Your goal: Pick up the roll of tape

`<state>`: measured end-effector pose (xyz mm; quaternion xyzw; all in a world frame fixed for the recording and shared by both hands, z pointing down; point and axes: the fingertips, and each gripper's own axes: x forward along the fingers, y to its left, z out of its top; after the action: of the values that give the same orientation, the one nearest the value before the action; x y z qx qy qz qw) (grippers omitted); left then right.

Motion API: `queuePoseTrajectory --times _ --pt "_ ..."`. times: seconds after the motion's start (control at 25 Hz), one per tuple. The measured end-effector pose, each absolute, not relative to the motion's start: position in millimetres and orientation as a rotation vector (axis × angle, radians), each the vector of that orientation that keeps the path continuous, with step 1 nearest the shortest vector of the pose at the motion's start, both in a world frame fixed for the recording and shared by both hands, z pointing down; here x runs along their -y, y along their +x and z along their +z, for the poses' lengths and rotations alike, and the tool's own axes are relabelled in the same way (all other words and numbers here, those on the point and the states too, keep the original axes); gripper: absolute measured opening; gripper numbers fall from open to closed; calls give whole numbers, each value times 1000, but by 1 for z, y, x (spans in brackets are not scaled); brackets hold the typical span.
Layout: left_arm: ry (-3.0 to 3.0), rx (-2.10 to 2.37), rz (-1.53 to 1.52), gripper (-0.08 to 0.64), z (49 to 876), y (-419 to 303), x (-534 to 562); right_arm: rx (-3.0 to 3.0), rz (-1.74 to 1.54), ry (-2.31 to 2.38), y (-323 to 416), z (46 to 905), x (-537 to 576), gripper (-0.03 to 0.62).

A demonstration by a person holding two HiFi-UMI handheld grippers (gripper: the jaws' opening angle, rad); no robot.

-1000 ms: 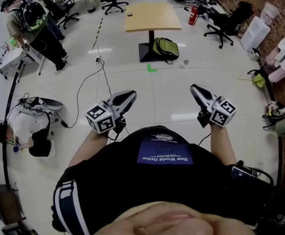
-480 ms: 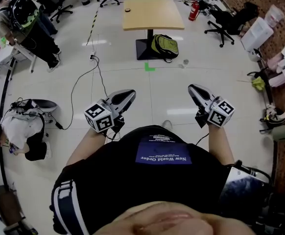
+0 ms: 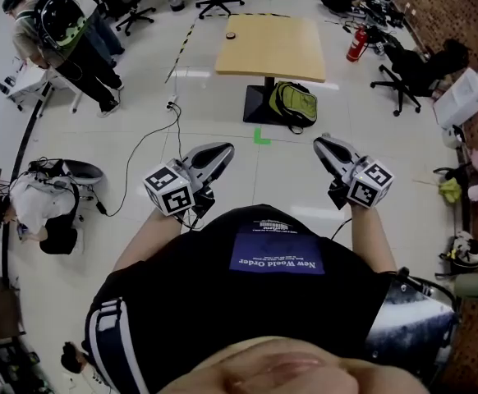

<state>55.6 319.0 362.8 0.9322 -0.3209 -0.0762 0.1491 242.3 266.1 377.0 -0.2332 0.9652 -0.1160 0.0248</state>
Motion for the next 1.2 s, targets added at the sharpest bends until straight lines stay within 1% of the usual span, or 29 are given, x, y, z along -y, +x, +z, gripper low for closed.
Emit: queuePoseTrajectory --times 0.2,0.36,0.52,0.8,1.2 --pt "2671 936 -177 6 364 85 -280 -2973 -372 -678 269 378 -218 -6" --pt "2636 951 -169 6 369 86 -254 -2954 -418 -686 278 385 -191 -6" --pt "2645 923 -171 6 377 76 -227 -2949 -423 -712 267 390 -165 -6" --pt "2685 809 -248 6 379 17 -156 -2965 -336 -852 214 378 -114 -6" --pt "2746 702 -221 6 368 -84 -51 -2886 -335 -979 128 356 -24 -5"
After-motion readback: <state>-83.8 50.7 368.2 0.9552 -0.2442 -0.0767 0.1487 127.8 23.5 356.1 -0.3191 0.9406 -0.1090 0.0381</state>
